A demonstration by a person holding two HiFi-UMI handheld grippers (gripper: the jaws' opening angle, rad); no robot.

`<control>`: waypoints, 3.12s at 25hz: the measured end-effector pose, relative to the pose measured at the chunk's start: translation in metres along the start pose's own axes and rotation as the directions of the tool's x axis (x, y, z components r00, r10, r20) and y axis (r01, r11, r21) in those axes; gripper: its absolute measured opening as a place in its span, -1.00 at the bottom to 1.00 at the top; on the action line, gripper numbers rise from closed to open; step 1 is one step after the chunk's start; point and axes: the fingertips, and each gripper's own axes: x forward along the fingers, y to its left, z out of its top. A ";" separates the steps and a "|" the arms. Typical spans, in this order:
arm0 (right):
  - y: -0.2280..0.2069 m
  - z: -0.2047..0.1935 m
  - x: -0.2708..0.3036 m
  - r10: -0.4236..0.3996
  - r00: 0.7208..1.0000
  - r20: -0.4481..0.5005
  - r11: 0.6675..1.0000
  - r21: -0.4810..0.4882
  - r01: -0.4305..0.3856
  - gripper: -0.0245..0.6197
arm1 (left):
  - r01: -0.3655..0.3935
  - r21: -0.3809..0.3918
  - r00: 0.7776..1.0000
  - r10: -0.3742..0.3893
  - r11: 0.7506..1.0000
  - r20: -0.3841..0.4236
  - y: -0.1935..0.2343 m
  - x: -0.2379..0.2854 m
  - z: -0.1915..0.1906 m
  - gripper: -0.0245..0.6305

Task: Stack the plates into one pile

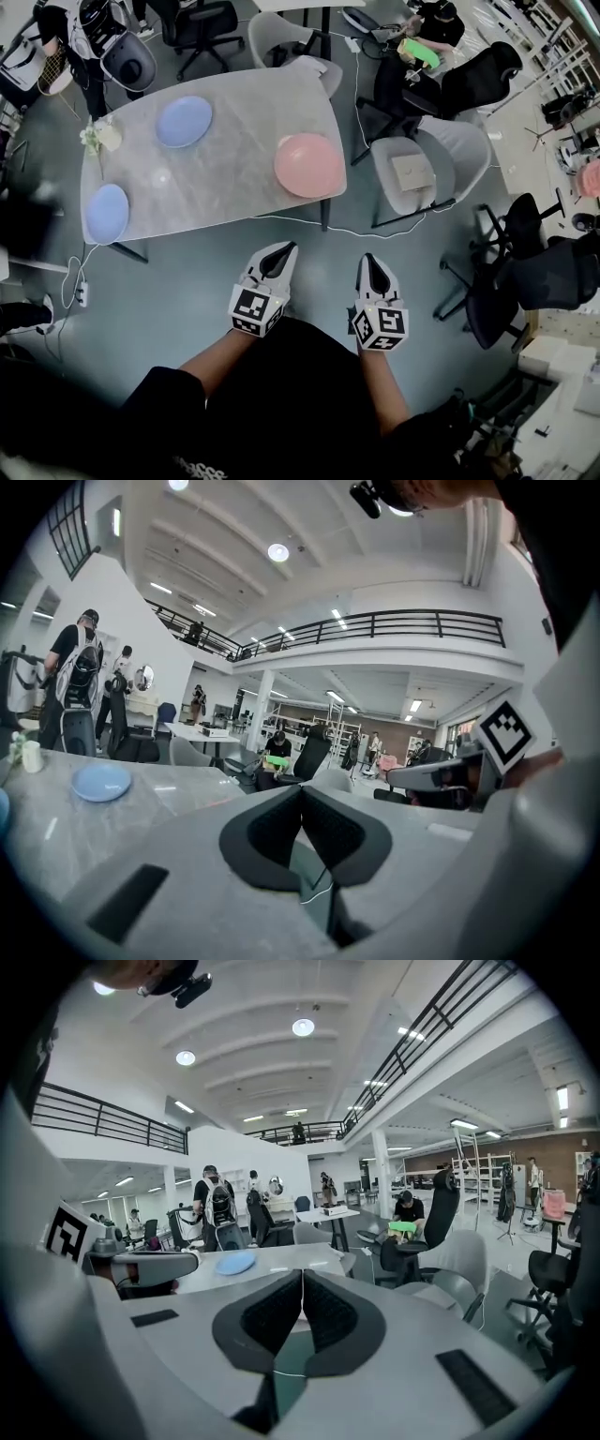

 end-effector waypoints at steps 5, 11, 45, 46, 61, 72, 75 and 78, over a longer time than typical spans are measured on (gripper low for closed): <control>0.010 0.008 0.035 -0.006 1.000 -0.015 1.000 -0.010 0.006 -0.89 | 0.012 -0.013 1.000 -0.012 1.000 -0.009 0.034 0.012 0.004 -0.87; 0.011 0.011 0.054 0.000 0.999 -0.046 0.999 -0.034 -0.002 -0.89 | -0.025 -0.047 1.000 0.024 0.999 -0.018 0.061 0.020 0.001 -0.87; -0.129 -0.120 0.379 0.244 0.786 -0.568 0.970 0.132 -0.206 -0.60 | -0.399 -0.291 0.809 0.185 0.870 -0.558 0.259 0.223 -0.160 -0.85; -0.131 -0.126 0.384 0.247 0.774 -0.583 0.969 0.138 -0.205 -0.59 | -0.408 -0.291 0.799 0.184 0.865 -0.572 0.262 0.226 -0.165 -0.83; -0.149 -0.181 0.415 0.274 0.661 -0.698 0.961 0.166 -0.223 -0.55 | -0.472 -0.363 0.693 0.084 0.804 -0.716 0.272 0.261 -0.228 -0.41; -0.147 -0.180 0.430 0.361 0.632 -0.686 0.931 0.231 -0.281 -0.73 | -0.564 -0.324 0.635 0.148 0.760 -0.758 0.280 0.264 -0.235 -0.78; -0.146 -0.178 0.430 0.367 0.628 -0.687 0.929 0.238 -0.282 -0.75 | -0.582 -0.368 0.660 0.157 0.725 -0.735 0.279 0.262 -0.229 -0.81; -0.144 -0.171 0.428 0.375 0.634 -0.677 0.926 0.250 -0.281 -0.76 | -0.593 -0.373 0.669 0.179 0.713 -0.721 0.275 0.255 -0.223 -0.81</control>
